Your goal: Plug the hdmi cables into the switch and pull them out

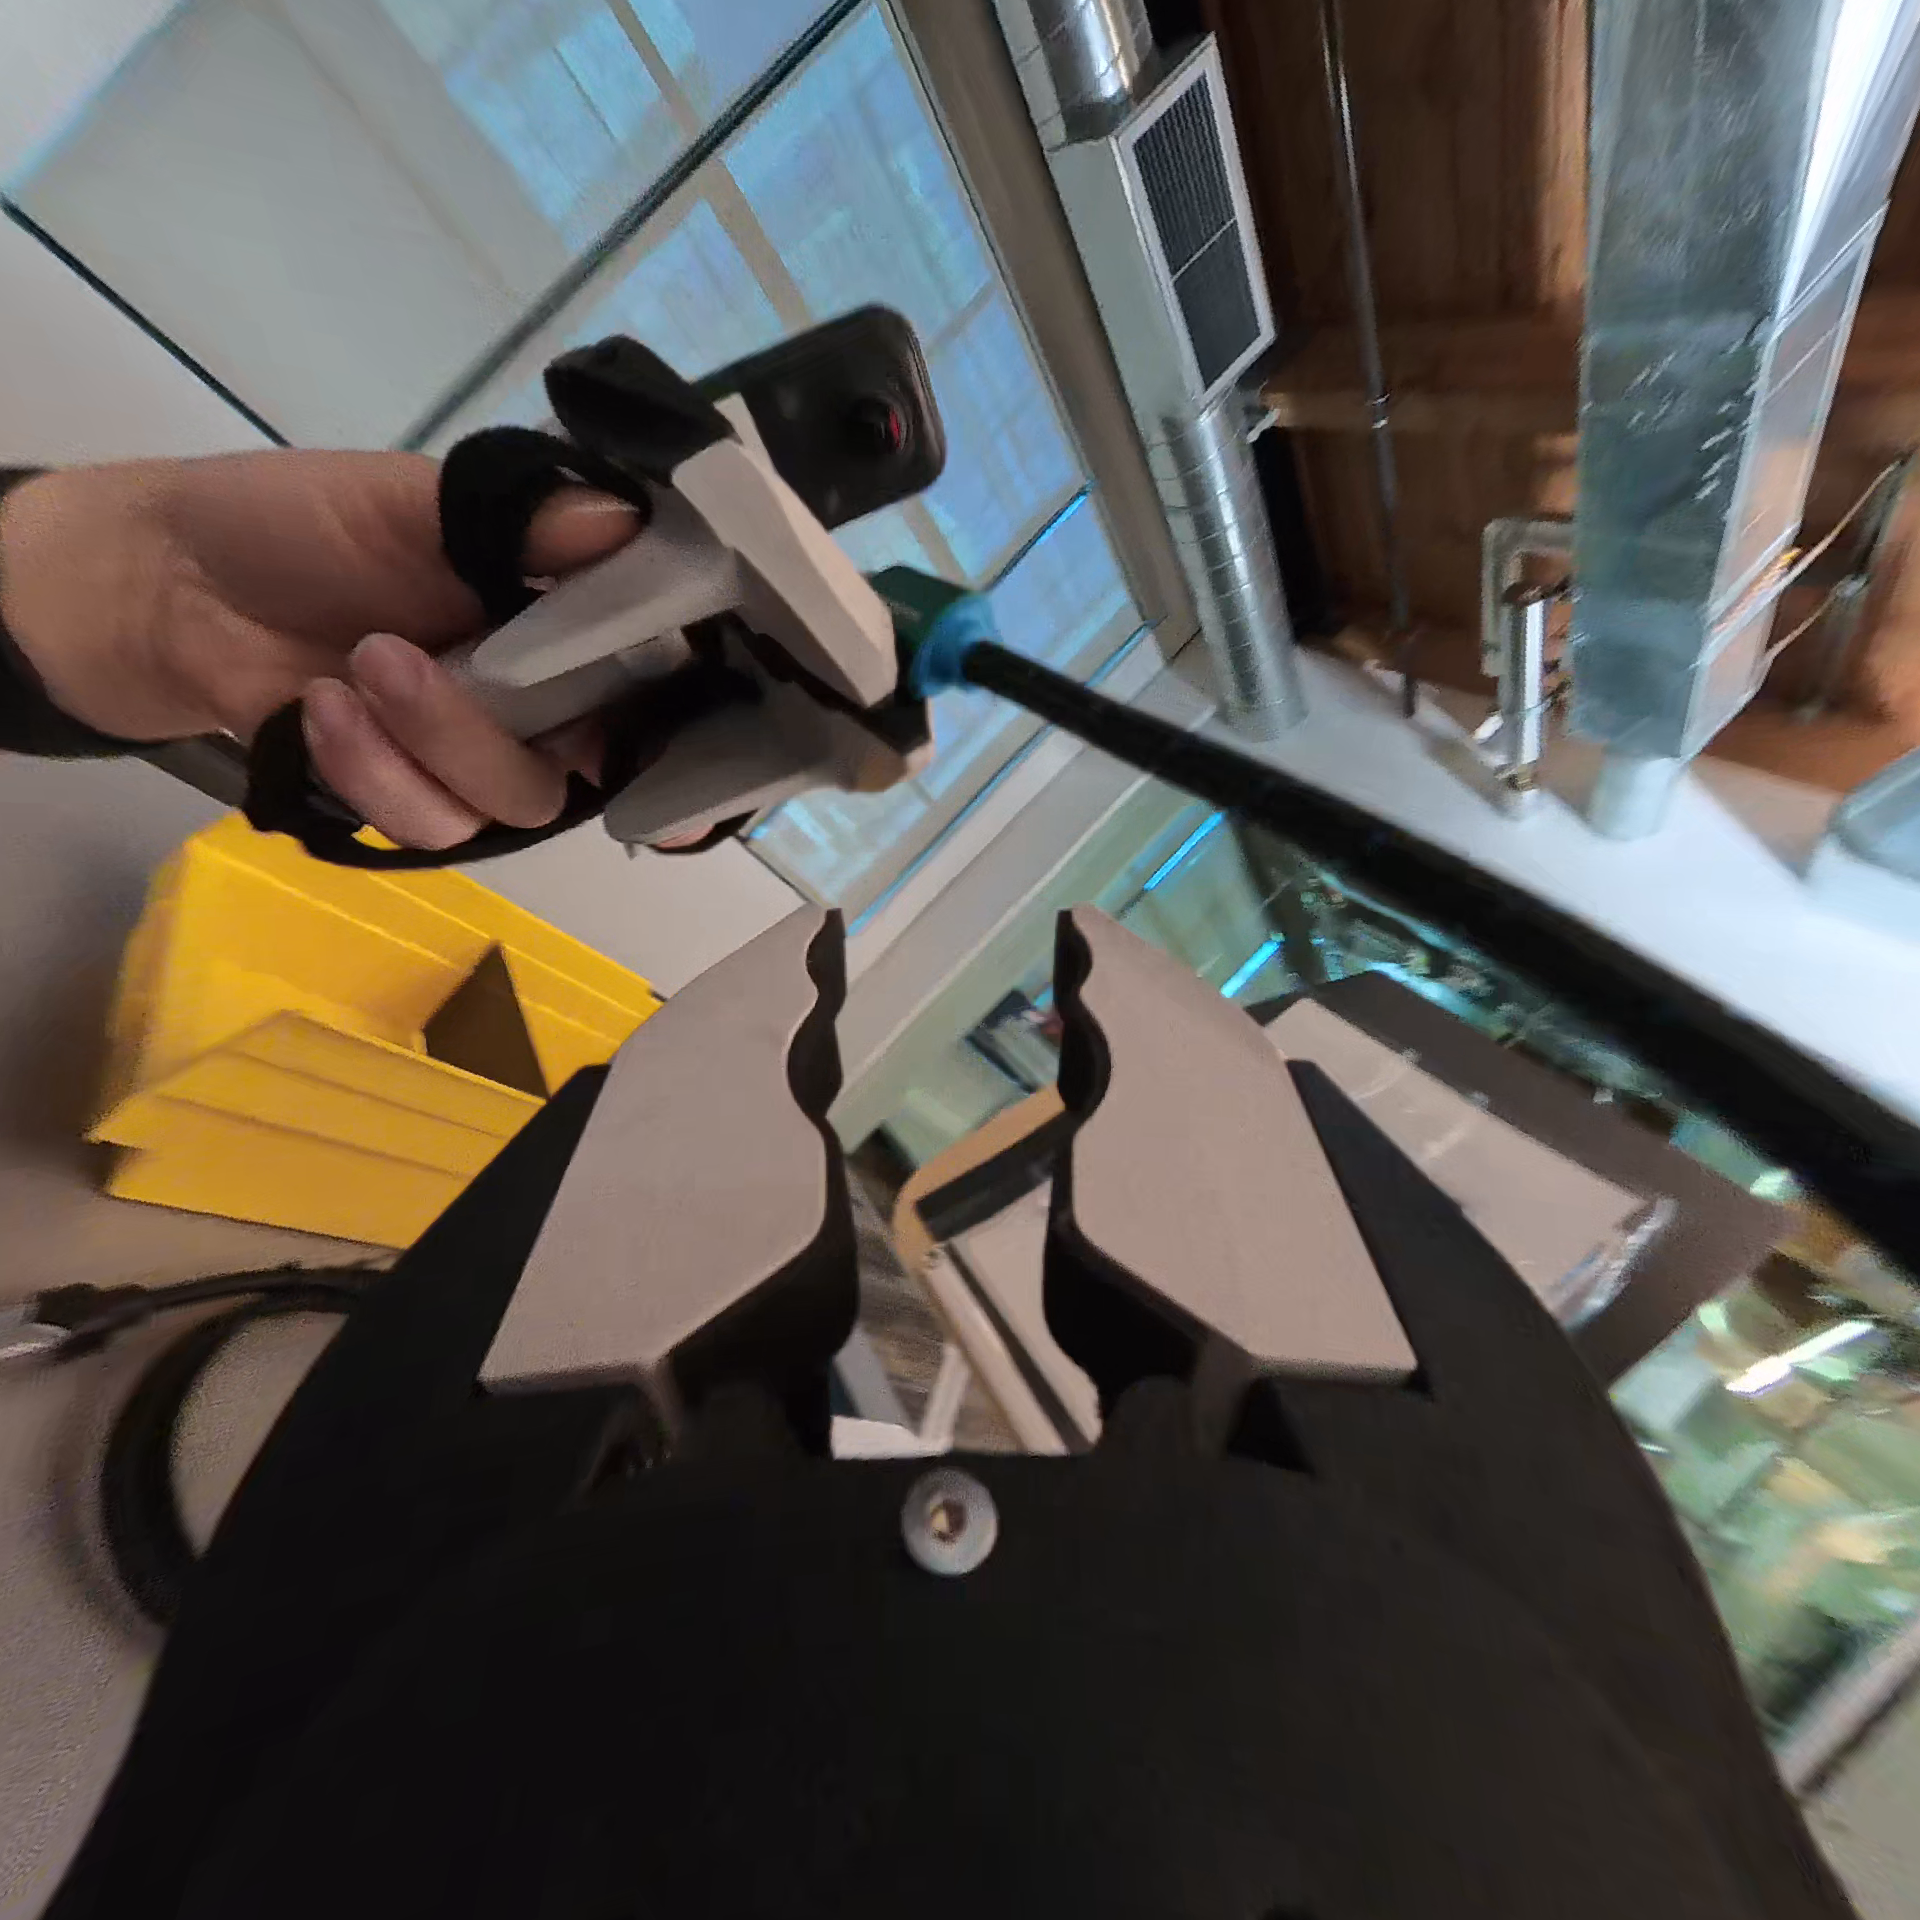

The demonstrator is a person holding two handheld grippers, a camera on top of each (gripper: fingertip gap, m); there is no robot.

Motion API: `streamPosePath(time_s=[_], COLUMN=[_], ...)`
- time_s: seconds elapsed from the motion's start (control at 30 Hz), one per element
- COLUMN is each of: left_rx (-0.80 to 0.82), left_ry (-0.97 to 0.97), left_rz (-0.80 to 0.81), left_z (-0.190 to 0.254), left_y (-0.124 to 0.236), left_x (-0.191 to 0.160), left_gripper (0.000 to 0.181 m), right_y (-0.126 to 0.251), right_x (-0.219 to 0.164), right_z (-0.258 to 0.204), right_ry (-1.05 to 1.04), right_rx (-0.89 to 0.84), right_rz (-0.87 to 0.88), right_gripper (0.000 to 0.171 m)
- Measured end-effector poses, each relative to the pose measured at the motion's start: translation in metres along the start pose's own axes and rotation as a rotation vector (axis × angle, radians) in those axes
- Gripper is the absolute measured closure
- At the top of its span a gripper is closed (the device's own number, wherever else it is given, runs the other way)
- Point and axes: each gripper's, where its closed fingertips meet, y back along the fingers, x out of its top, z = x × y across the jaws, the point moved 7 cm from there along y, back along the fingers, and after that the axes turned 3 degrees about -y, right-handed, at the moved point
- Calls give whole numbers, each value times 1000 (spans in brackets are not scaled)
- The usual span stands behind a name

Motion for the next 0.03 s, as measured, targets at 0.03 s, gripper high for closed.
streamPosePath(time_s=[0.03], left_rx=[-23], left_ry=[47], left_rz=[2], left_z=[-3], left_y=[0], left_x=[-1], left_gripper=[174], right_y=[0], right_x=[1], right_z=[0], right_ry=[40], right_rx=[-17], right_rz=[-6], right_gripper=[128])
